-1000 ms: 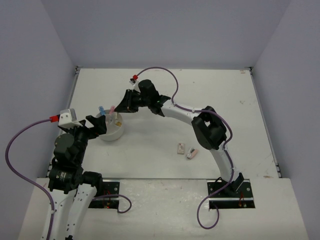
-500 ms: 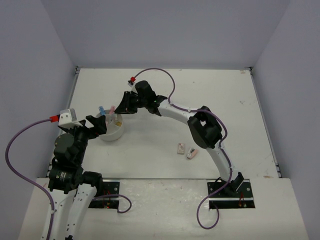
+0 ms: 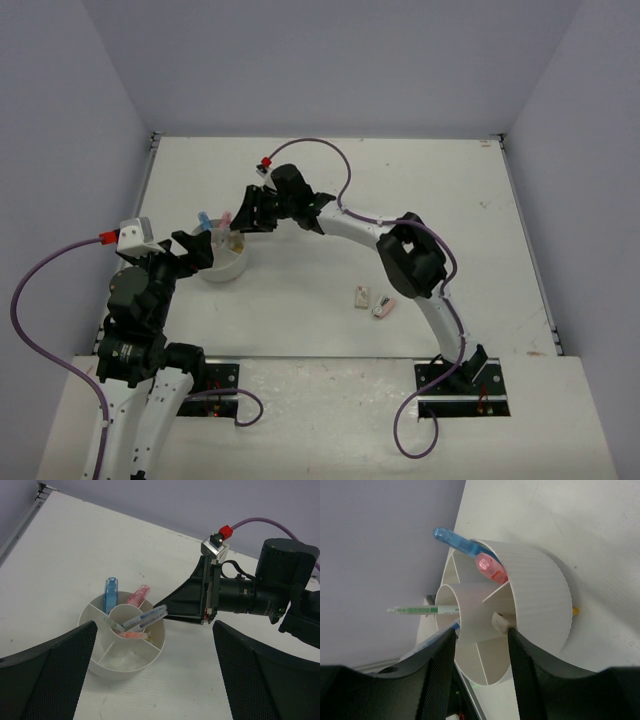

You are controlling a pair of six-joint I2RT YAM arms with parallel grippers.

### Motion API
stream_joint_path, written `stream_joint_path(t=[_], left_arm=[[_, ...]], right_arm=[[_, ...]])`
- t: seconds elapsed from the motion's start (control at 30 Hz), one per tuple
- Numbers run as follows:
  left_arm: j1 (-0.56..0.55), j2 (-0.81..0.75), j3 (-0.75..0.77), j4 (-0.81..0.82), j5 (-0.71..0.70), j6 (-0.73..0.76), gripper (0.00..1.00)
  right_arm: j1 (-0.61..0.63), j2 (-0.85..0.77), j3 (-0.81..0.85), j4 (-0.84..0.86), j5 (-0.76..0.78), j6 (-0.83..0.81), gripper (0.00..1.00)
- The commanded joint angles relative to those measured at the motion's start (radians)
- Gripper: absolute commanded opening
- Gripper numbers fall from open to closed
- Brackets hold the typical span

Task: Sort the stationery into containers
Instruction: Place the stationery in the storage box, then pick up the stationery from the center of the board.

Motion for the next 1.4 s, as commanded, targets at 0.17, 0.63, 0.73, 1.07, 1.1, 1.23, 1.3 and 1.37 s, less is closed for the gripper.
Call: stream_joint_path(t=[0.17, 0.63, 0.73, 1.07, 1.1, 1.23, 1.3, 1.37], left_arm=[[-0.004, 0.002, -0.007, 0.029, 0.001, 0.006, 1.00], [-0.004, -0.009, -0.010, 0.035, 0.010, 0.006, 1.00], [-0.006, -0.009, -0.009, 0.035, 0.016, 0.006, 1.00], [-0.004, 0.002, -0.011, 0.038, 0.028, 0.008, 1.00], [-0.004, 0.004, -0.011, 0.038, 0.029, 0.008, 1.00], [-0.006, 0.000, -0.013, 0.040, 0.030, 0.006, 1.00], [-0.006, 0.000, -0.013, 0.040, 0.031, 0.006, 1.00], [-0.008, 0.001, -0.011, 0.040, 0.034, 0.008, 1.00]], right_arm=[[-0.039, -0.336, -0.242, 0.023, 0.104, -0.087, 0.49], [-0.070, -0.774, -0.643, -0.486, 0.555, -0.353, 0.58], [-0.069, -0.814, -0.699, -0.658, 0.776, -0.304, 0.76], [-0.067, -0.834, -0.874, -0.696, 0.834, -0.225, 0.73], [-0.063, -0.831, -0.889, -0.685, 0.818, -0.213, 0.71], [-0.025, -0.832, -0.926, -0.627, 0.817, -0.172, 0.66], [0.003, -0.827, -0.930, -0.607, 0.816, -0.161, 0.65], [0.030, -0.799, -0.919, -0.597, 0.834, -0.139, 0.64]])
